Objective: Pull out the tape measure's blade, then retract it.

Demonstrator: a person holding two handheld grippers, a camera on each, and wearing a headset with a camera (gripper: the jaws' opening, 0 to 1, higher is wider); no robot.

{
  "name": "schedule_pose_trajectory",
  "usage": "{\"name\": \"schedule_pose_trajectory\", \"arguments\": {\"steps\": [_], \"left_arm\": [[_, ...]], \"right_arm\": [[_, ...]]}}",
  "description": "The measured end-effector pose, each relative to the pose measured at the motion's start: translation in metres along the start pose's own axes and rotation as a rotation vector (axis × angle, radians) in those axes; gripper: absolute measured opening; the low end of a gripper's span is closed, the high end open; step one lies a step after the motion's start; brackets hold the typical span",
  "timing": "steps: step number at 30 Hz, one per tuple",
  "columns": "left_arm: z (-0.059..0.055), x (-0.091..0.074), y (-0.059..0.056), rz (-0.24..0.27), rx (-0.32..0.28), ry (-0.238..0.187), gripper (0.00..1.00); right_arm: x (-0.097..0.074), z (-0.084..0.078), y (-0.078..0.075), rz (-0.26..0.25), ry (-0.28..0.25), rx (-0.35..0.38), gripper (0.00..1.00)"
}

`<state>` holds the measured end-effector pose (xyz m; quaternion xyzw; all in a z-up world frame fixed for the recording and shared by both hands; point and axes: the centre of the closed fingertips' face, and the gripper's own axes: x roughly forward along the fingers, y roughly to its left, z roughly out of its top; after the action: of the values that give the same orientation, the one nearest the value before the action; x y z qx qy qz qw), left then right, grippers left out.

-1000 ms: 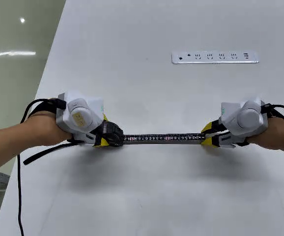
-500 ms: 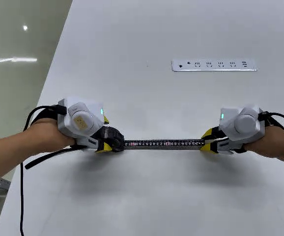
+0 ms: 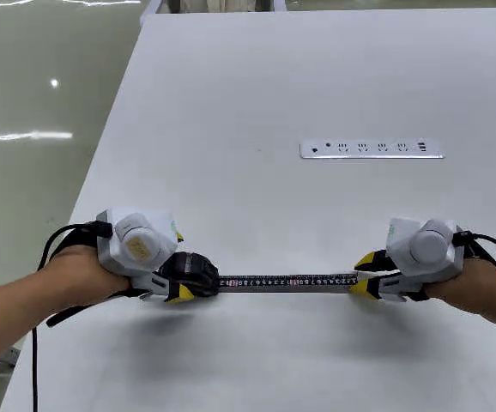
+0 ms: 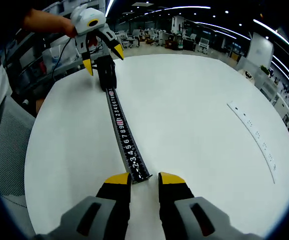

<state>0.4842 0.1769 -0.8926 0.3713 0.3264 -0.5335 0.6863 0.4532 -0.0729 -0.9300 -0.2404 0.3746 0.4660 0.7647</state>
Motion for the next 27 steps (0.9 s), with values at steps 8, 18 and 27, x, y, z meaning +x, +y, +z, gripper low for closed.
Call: {"name": "schedule_pose_trajectory", "arguments": {"steps": [8, 18, 27], "left_arm": [[0.005, -0.012, -0.004, 0.05, -0.058, -0.031, 0.6], [0.001, -0.022, -0.01, 0.107, -0.167, -0.056, 0.65], [-0.001, -0.024, -0.012, 0.126, -0.218, -0.066, 0.75]], "right_arm": [[-0.016, 0.009, 0.0, -0.068, -0.061, 0.102, 0.29], [-0.022, 0.01, 0.011, -0.107, -0.087, 0.191, 0.35], [-0.024, 0.012, 0.015, -0.118, -0.092, 0.214, 0.41]]}}
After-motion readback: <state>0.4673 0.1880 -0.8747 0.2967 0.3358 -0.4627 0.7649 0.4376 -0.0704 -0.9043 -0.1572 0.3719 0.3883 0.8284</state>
